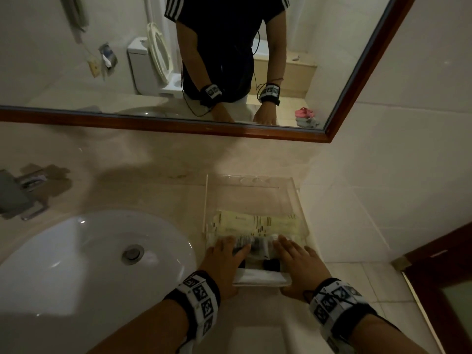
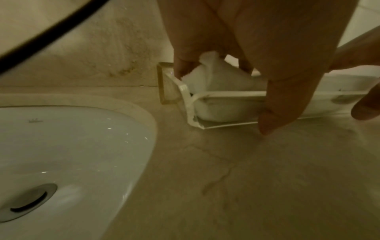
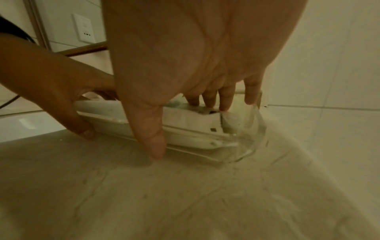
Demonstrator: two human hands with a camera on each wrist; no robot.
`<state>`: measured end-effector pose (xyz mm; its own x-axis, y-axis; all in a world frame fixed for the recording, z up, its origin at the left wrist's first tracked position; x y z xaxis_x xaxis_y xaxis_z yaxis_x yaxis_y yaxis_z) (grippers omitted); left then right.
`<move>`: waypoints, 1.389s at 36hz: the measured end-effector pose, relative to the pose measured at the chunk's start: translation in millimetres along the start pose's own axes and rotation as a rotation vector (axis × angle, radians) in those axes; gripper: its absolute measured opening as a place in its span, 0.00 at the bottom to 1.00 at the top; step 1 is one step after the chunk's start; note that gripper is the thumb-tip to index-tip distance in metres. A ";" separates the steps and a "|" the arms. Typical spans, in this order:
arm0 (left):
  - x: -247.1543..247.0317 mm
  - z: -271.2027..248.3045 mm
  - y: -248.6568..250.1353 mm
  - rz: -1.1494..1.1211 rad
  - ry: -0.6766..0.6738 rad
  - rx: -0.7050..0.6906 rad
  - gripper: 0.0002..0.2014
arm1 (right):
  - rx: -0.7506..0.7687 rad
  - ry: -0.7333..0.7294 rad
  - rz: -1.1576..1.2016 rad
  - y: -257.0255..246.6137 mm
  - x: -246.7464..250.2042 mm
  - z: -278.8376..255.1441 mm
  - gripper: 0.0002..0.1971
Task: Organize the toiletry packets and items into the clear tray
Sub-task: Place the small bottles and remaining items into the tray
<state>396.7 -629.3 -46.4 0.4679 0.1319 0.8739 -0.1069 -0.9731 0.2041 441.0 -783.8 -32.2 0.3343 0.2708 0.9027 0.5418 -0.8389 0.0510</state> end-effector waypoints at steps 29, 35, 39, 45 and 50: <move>61.9 8.1 -5.2 0.198 0.207 -0.117 0.21 | -0.105 0.224 0.279 5.3 34.7 23.8 0.14; 67.4 17.2 -8.2 0.231 0.178 -0.122 0.19 | -0.118 0.249 0.248 9.9 38.6 35.3 0.13; 76.9 25.4 -11.9 0.249 0.231 -0.083 0.22 | -0.143 0.269 0.194 15.7 49.4 40.4 0.15; 89.6 43.9 -26.3 0.226 0.194 -0.020 0.33 | -0.156 0.237 0.101 19.5 63.9 52.0 0.24; 90.2 52.5 -35.1 0.217 0.147 0.009 0.38 | -0.157 0.207 0.067 20.1 65.8 57.3 0.26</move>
<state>488.7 -593.2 2.1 0.3022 -0.0546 0.9517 -0.1822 -0.9833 0.0014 518.1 -755.8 3.8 0.1915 0.1232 0.9737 0.3918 -0.9192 0.0393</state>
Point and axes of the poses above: each hand's wrist, its own z-axis towards the middle knuckle, its own x-axis out of the back of the hand, y = z × x, the point moved 8 cm from there along z, towards the middle knuckle, and after that the axes turned 1 degree about y, right-handed, at the moved point
